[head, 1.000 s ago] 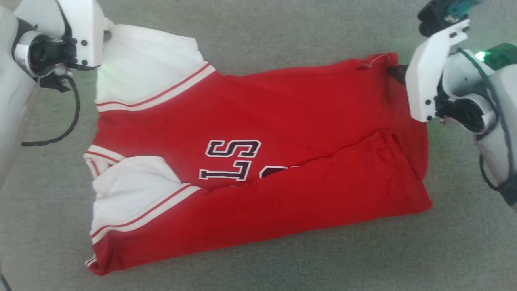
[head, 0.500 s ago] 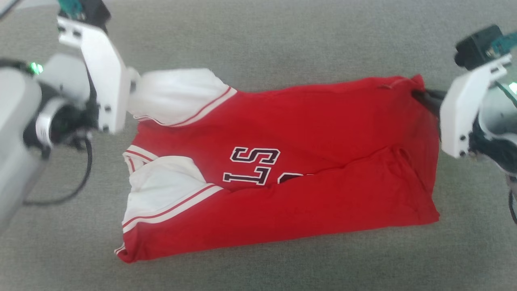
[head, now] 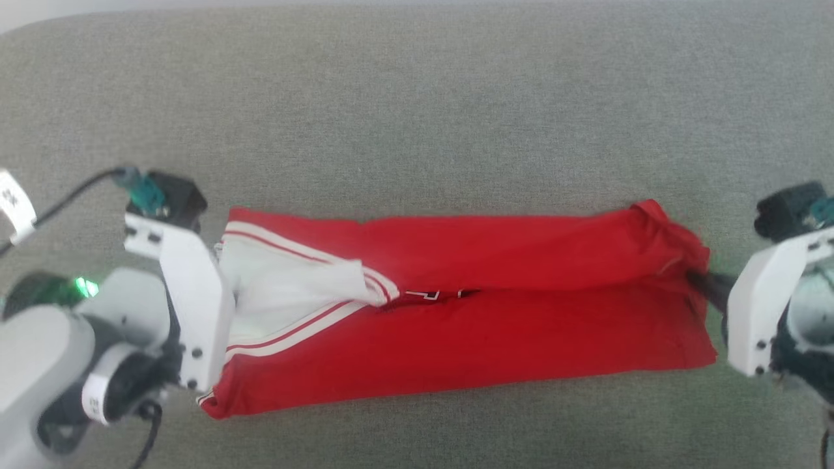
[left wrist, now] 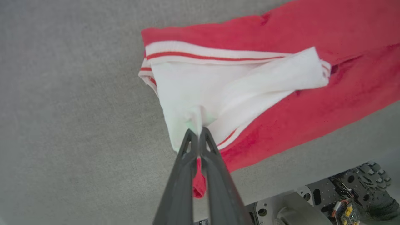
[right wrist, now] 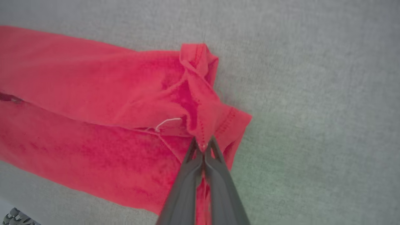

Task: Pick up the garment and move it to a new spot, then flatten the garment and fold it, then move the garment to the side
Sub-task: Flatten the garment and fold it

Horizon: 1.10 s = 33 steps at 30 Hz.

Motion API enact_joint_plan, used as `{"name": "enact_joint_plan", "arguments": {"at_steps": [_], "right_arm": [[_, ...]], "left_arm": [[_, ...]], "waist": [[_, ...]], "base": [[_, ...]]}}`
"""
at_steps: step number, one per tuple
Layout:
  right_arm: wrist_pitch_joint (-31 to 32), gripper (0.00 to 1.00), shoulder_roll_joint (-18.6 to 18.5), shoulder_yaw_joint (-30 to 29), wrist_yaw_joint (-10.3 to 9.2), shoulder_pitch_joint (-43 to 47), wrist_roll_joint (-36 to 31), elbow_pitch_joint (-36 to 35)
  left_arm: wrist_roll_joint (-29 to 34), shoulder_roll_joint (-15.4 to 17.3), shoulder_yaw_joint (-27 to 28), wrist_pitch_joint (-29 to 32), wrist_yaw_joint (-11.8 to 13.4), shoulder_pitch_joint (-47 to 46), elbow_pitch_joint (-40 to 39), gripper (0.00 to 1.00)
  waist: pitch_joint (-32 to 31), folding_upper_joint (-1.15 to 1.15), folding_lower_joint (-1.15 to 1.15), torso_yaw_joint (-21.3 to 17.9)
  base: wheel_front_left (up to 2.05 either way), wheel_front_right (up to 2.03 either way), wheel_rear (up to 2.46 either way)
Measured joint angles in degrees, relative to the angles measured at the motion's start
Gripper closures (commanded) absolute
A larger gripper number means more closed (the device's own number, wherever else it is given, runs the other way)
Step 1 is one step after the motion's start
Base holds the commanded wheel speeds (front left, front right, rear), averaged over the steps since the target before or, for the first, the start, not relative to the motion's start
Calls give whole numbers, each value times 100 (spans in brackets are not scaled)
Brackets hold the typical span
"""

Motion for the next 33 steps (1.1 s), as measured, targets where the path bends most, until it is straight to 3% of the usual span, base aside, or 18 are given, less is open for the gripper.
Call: {"name": "enact_joint_plan", "arguments": {"at_steps": [4,9,10,11,12,13,15,16,24,33], "right_arm": [[75,100,285,-83,0,255,-129,86],[14,100,414,111,0,188,-238,436],[14,77,414,111,0,188,-238,436],[-27,67,419,167,0,133,-267,512],[-85,0,412,258,0,28,-272,624],[-114,0,407,303,0,-16,-271,660],[-134,0,379,363,0,-55,-252,694],[-146,0,356,386,0,-55,-205,690],[-241,0,247,219,0,3,-81,499],[-62,0,226,-265,0,34,-110,678]], "left_arm": [[-215,-63,-58,-181,36,422,163,100],[-321,-316,-205,-361,-254,658,775,100],[-321,-316,-205,-361,-254,658,775,100],[-344,-403,-155,-471,-296,661,933,100],[-426,-548,-141,-572,-414,660,1169,64],[-397,-568,-141,-688,-500,660,1245,64],[-410,-625,-63,-815,-556,660,1366,43],[-411,-642,-48,-903,-583,662,1380,0],[-152,-614,263,-2045,-788,926,1124,0],[601,-721,868,-4552,-834,1503,1181,0]], "waist": [[-14,0,0,-25],[-74,0,0,-60],[-74,0,0,-60],[-86,0,0,-65],[-128,0,0,-61],[-150,0,0,-61],[-203,0,0,-55],[-234,0,0,-49],[-473,0,0,35],[-515,0,0,227]], "base": [[0,0,0],[0,0,0],[0,0,0],[0,0,0],[0,0,0],[0,0,0],[0,0,0],[0,0,0],[0,0,0],[0,0,0]]}}
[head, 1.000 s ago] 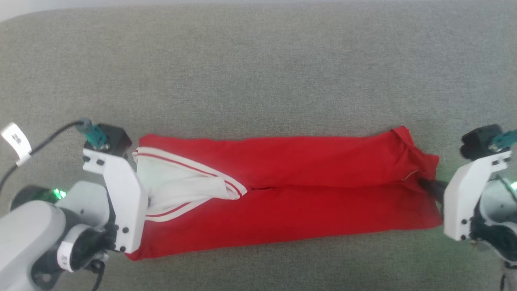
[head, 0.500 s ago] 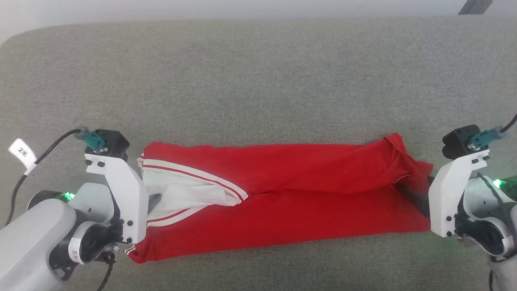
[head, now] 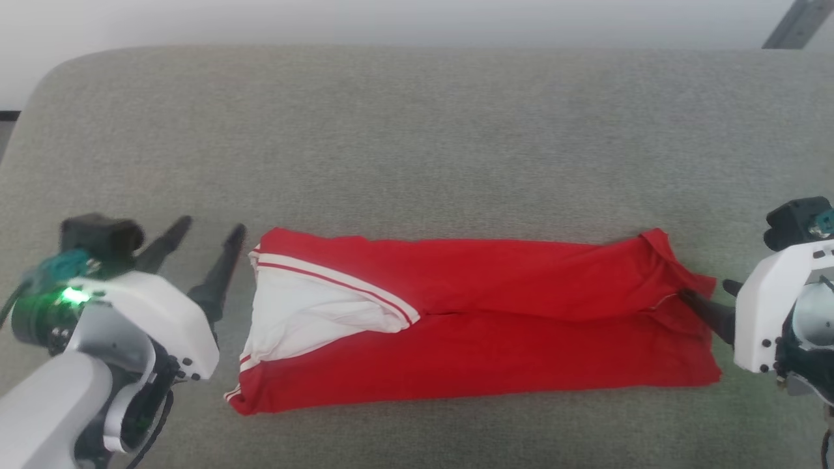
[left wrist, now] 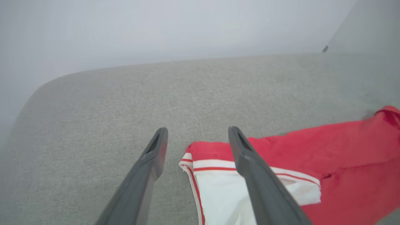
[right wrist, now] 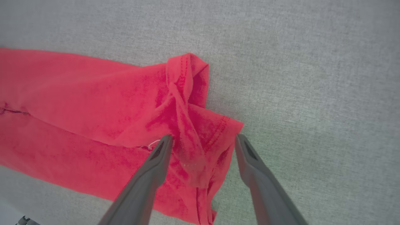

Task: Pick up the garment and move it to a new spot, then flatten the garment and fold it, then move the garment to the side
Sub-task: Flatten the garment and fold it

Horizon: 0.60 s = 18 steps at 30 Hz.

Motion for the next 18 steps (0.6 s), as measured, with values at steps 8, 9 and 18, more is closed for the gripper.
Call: {"name": "enact_joint_plan", "arguments": {"at_steps": [8,9,18], "right_arm": [[443,0,74,-255,0,-176,-34,656],[469,0,112,-269,0,-219,-31,739],[581,92,290,-82,-3,-600,-14,1548]], "left_arm": [[377,-368,307,-1736,73,615,454,0],[442,-405,352,-1835,76,676,512,0],[1202,-1373,1536,-2006,-199,1261,746,0]], "waist": [[73,0,0,303],[91,0,0,342],[180,0,0,647]], "base": [[0,0,0],[0,0,0],[0,0,0]]}}
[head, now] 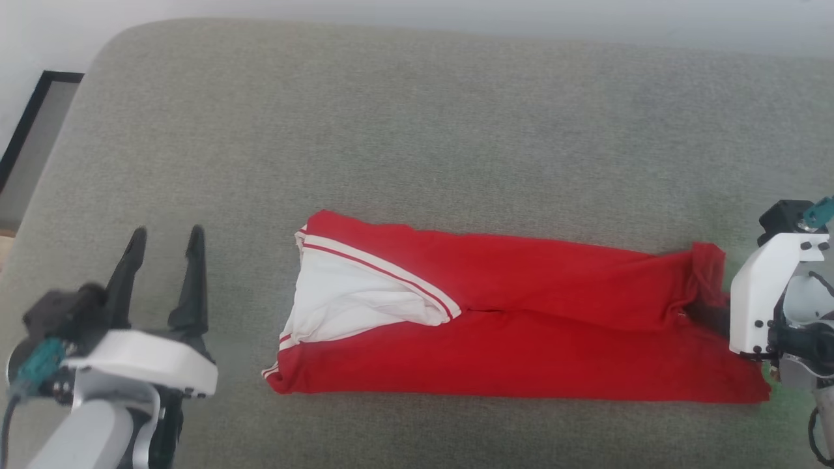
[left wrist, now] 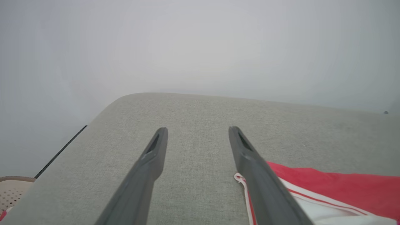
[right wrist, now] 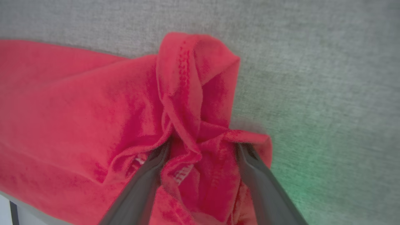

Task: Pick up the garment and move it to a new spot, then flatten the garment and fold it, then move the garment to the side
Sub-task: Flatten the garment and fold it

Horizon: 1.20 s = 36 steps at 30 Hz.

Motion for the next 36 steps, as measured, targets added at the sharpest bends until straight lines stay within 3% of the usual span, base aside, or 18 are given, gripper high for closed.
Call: {"name": "enact_joint_plan", "arguments": {"at_steps": [1,9,15,29,36], "right_arm": [[14,100,-10,41,-12,-23,49,29],[12,100,60,149,-3,-102,554,74],[-65,100,-29,69,4,-99,680,-40],[-417,100,-1085,-1027,3,-257,255,525],[-374,100,-1028,-1096,3,-488,82,733]], "left_arm": [[157,-126,172,0,-69,121,25,0],[779,-980,1359,0,-740,621,137,0],[1145,-1346,1846,0,-1193,721,256,0],[1619,-1719,2380,0,-1763,672,449,0],[1737,-1857,2519,0,-1917,619,516,0]], "waist": [[-1,0,0,22],[-36,0,0,52],[-64,0,0,-53],[27,0,0,-405],[52,0,0,-543]], "base": [[0,0,0],[0,0,0],[0,0,0],[0,0,0],[0,0,0]]}}
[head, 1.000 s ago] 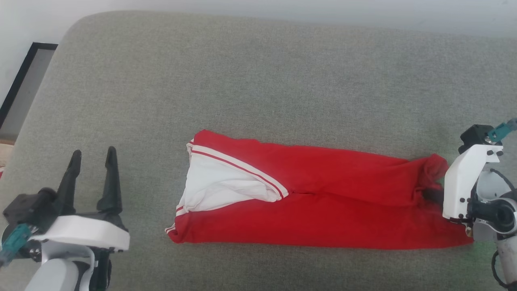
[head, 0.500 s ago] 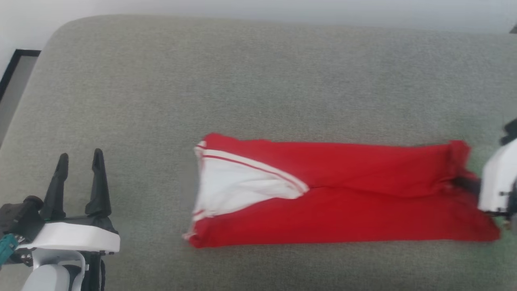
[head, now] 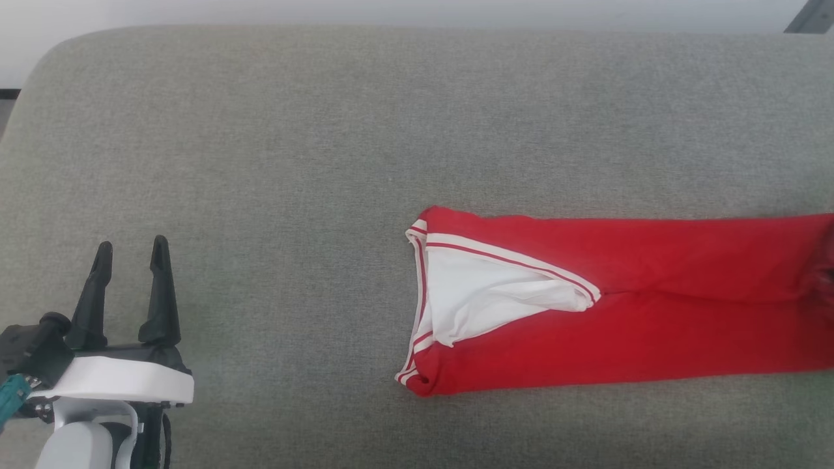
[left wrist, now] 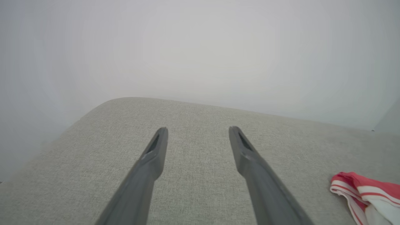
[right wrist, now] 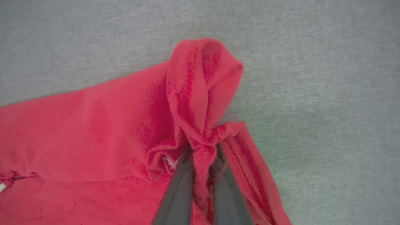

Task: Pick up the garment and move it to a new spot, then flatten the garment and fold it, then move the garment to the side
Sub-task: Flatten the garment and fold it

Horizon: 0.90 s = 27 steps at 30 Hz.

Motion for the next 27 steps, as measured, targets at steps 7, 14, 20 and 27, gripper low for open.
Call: {"name": "enact_joint_plan", "arguments": {"at_steps": [7,14,20,27], "right_arm": [[368,100,265,539,0,299,485,-1113],[502,100,538,1170,0,548,770,-2191],[424,100,970,2207,0,302,844,-2509],[166,100,1172,3033,0,-30,868,-2105]], "left_arm": [[127,-80,124,0,-81,0,9,0],[177,-142,136,0,-162,-2,26,0],[232,-276,-16,0,-274,-116,160,0],[279,-412,-149,0,-366,-283,320,0]], "waist": [[-41,0,0,-104],[-88,0,0,-95],[-134,0,0,172],[-185,0,0,578]], "base": [[0,0,0],[0,0,0],[0,0,0],[0,0,0]]}}
